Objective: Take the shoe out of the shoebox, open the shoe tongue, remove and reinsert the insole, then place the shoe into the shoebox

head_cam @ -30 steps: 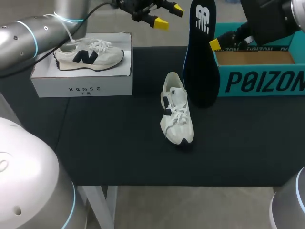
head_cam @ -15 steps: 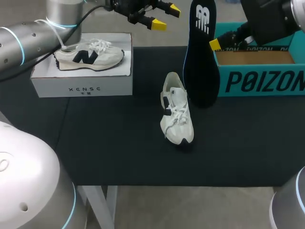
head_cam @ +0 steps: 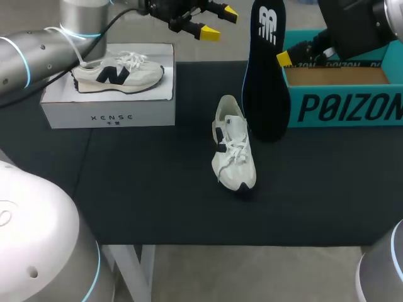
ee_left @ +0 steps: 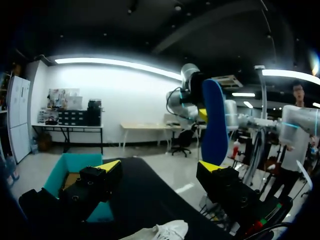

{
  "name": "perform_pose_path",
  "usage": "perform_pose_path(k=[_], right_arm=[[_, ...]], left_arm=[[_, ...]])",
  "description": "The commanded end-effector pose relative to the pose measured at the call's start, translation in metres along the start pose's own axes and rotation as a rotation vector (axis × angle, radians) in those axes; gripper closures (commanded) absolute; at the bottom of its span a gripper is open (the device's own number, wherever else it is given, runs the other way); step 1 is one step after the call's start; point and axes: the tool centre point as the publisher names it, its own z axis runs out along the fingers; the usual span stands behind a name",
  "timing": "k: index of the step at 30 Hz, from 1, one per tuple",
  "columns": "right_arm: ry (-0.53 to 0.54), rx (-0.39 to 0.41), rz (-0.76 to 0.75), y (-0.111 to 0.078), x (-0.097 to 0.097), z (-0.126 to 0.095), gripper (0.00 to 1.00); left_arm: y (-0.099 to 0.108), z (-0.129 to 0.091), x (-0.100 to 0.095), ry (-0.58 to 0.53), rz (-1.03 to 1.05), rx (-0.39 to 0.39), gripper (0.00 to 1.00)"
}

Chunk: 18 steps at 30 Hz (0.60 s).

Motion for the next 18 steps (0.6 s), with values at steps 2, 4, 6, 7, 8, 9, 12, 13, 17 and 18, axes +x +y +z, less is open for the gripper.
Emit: perform_pose_path(k=[2, 4, 6, 7, 8, 9, 12, 13, 17, 18], right_arm=[[-0.001, 0.003, 0.001, 0.001, 0.0, 0.002, 1.0], [-0.001, 0.003, 0.001, 0.001, 0.0, 0.002, 1.0], [-0.001, 0.003, 0.001, 0.001, 0.0, 0.002, 1.0], [-0.001, 0.003, 0.001, 0.001, 0.0, 0.002, 1.0], [-0.001, 0.003, 0.001, 0.001, 0.0, 0.002, 1.0], [-0.001, 0.003, 0.001, 0.001, 0.0, 0.002, 1.0], [-0.001, 0.003, 0.001, 0.001, 0.0, 0.002, 1.0], [-0.001, 0.003, 0.001, 0.001, 0.0, 0.002, 1.0], [-0.001, 0.003, 0.001, 0.001, 0.0, 0.002, 1.0], [-0.001, 0.003, 0.001, 0.001, 0.0, 0.002, 1.0]], left_arm=[[-0.001, 0.0, 0.0, 0.0, -0.001, -0.004, 0.0], [-0.001, 0.0, 0.0, 0.0, -0.001, -0.004, 0.0], [-0.001, 0.0, 0.0, 0.0, -0.001, -0.004, 0.0], [-0.001, 0.0, 0.0, 0.0, -0.001, -0.004, 0.0], [-0.001, 0.0, 0.0, 0.0, -0.001, -0.004, 0.0], [-0.001, 0.0, 0.0, 0.0, -0.001, -0.004, 0.0], [-0.008, 0.004, 0.0, -0.169, 0.241, 0.041, 0.0], [-0.009, 0.006, 0.003, -0.163, 0.285, 0.039, 0.0], [-0.012, 0.009, 0.011, -0.275, 0.462, 0.037, 0.0], [-0.012, 0.009, 0.013, -0.282, 0.488, 0.033, 0.0]])
